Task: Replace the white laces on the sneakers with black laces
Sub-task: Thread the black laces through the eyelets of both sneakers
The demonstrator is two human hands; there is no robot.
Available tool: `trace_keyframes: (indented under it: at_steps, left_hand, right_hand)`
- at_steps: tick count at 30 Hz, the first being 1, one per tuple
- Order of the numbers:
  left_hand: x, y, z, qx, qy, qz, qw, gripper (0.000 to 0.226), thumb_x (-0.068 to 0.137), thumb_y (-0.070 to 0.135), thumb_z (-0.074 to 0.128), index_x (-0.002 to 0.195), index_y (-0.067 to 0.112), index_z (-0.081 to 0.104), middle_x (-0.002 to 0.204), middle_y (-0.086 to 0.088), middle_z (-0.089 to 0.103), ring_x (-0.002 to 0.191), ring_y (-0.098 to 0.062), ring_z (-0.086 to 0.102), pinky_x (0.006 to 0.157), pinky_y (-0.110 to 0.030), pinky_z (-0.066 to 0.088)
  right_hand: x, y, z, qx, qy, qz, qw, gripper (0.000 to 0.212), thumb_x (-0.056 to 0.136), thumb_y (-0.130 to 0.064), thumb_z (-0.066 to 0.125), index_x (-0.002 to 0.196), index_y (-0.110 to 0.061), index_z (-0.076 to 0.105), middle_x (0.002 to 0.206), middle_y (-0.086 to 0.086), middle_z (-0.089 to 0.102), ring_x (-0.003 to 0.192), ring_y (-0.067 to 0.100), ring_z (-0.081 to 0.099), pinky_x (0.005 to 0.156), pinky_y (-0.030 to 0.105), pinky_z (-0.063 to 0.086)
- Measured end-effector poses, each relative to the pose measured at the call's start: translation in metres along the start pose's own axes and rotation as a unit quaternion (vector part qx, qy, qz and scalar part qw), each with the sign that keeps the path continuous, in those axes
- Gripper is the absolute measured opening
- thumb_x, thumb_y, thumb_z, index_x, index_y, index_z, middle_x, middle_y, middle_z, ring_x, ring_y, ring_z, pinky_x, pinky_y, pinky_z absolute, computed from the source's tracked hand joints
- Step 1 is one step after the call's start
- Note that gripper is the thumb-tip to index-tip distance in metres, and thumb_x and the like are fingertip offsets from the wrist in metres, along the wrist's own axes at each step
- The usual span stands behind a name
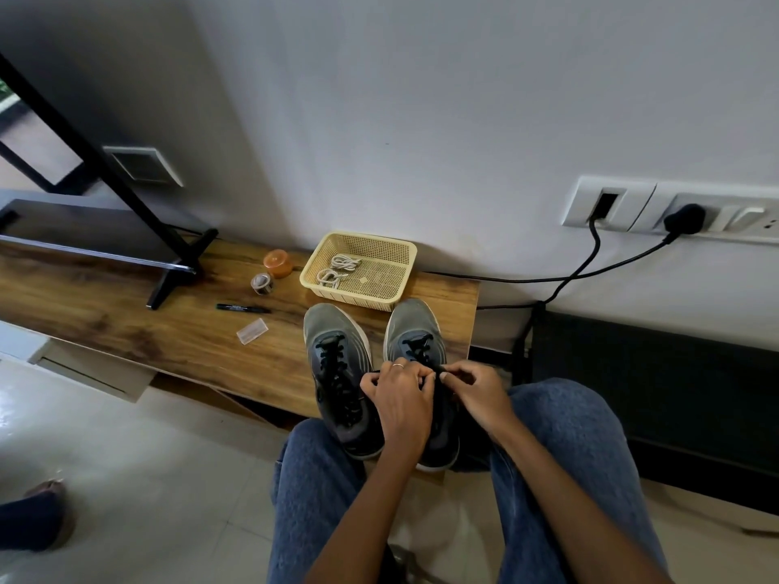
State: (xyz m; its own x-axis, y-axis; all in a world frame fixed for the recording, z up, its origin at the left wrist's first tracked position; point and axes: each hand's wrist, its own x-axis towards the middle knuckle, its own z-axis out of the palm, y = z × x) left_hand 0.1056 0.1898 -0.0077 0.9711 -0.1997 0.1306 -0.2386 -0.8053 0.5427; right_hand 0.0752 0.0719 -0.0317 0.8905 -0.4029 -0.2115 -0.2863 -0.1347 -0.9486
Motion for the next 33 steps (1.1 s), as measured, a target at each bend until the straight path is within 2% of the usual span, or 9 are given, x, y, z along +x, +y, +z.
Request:
trace_keyframes:
  at_steps: [2,5,9,13,18,23,26,30,33]
  left_hand:
    - [0.001,-0.001,0.0,0.001,0.001,0.008,1.0,0.007,0.083,0.022,0.071,0.076,0.024,0.069,0.078,0.007,0.061,0.083,-0.016,0.054,0.087,-0.045,0.04]
    - [0.002,-0.001,0.0,0.009,-0.004,0.014,1.0,0.008,0.084,0.022,0.07,0.076,0.023,0.069,0.079,0.005,0.062,0.085,-0.017,0.054,0.088,-0.045,0.038]
    - [0.001,-0.004,0.002,0.016,0.001,0.011,1.0,0.008,0.085,0.021,0.068,0.077,0.024,0.068,0.079,0.005,0.061,0.086,-0.019,0.054,0.086,-0.043,0.037]
    - [-0.001,-0.003,0.006,0.02,0.022,0.014,0.999,0.008,0.086,0.022,0.067,0.078,0.026,0.069,0.081,0.006,0.062,0.085,-0.018,0.054,0.082,-0.036,0.024]
    - [-0.003,-0.004,0.004,0.049,0.029,0.014,0.998,0.006,0.086,0.028,0.068,0.081,0.029,0.07,0.082,0.007,0.062,0.087,-0.019,0.052,0.082,-0.04,0.026]
    - [-0.004,-0.007,0.004,0.072,0.032,0.015,0.997,0.004,0.086,0.033,0.067,0.084,0.031,0.07,0.084,0.006,0.06,0.089,-0.02,0.052,0.082,-0.039,0.026]
    - [-0.004,-0.008,0.006,0.105,0.048,0.024,0.993,0.007,0.078,0.037,0.075,0.081,0.034,0.069,0.083,0.008,0.059,0.084,-0.017,0.054,0.078,-0.037,0.023]
    - [-0.005,-0.013,0.007,0.096,0.061,0.033,0.993,0.017,0.071,0.039,0.08,0.081,0.036,0.066,0.086,0.01,0.06,0.085,-0.015,0.054,0.079,-0.036,0.023]
    - [-0.005,-0.013,0.005,0.09,0.049,0.029,0.994,0.028,0.068,0.038,0.08,0.088,0.035,0.06,0.086,0.012,0.059,0.087,-0.014,0.054,0.082,-0.036,0.029]
  right_hand:
    - [0.001,0.001,0.0,0.022,-0.007,0.022,0.999,0.015,0.093,-0.017,0.059,0.088,-0.023,0.071,0.088,-0.006,0.069,0.087,0.008,0.065,0.073,0.022,0.052]
    - [0.001,-0.003,0.002,0.058,-0.014,0.043,0.997,0.02,0.097,-0.017,0.053,0.085,-0.021,0.068,0.084,0.0,0.066,0.078,0.01,0.064,0.063,0.022,0.053]
    - [0.001,-0.005,0.002,0.082,-0.035,0.054,0.995,0.016,0.096,-0.016,0.054,0.086,-0.014,0.067,0.081,0.007,0.064,0.072,0.012,0.064,0.063,0.025,0.055]
    - [0.001,-0.007,0.001,0.135,-0.035,0.107,0.985,0.014,0.095,-0.016,0.057,0.085,-0.011,0.065,0.079,0.006,0.063,0.069,0.014,0.062,0.058,0.023,0.055]
    - [0.003,-0.008,0.004,0.172,0.001,0.157,0.973,0.013,0.093,-0.012,0.06,0.08,-0.012,0.064,0.074,0.006,0.062,0.06,0.012,0.061,0.051,0.021,0.052]
    - [0.003,-0.015,0.008,0.06,0.007,0.105,0.993,0.015,0.096,-0.013,0.053,0.084,-0.012,0.06,0.082,0.005,0.06,0.071,0.013,0.058,0.052,0.017,0.049]
    - [0.003,-0.018,0.011,-0.02,0.015,0.089,0.996,0.017,0.099,-0.015,0.045,0.086,-0.013,0.055,0.085,0.008,0.06,0.069,0.014,0.057,0.055,0.023,0.048]
    - [0.0,-0.021,0.008,0.009,0.024,0.117,0.993,0.018,0.101,-0.015,0.038,0.088,-0.011,0.05,0.075,0.007,0.057,0.059,0.014,0.055,0.048,0.024,0.046]
    - [0.0,-0.023,0.001,0.014,0.045,0.124,0.991,0.018,0.102,-0.016,0.037,0.09,-0.009,0.05,0.078,0.01,0.059,0.061,0.019,0.06,0.057,0.036,0.054]
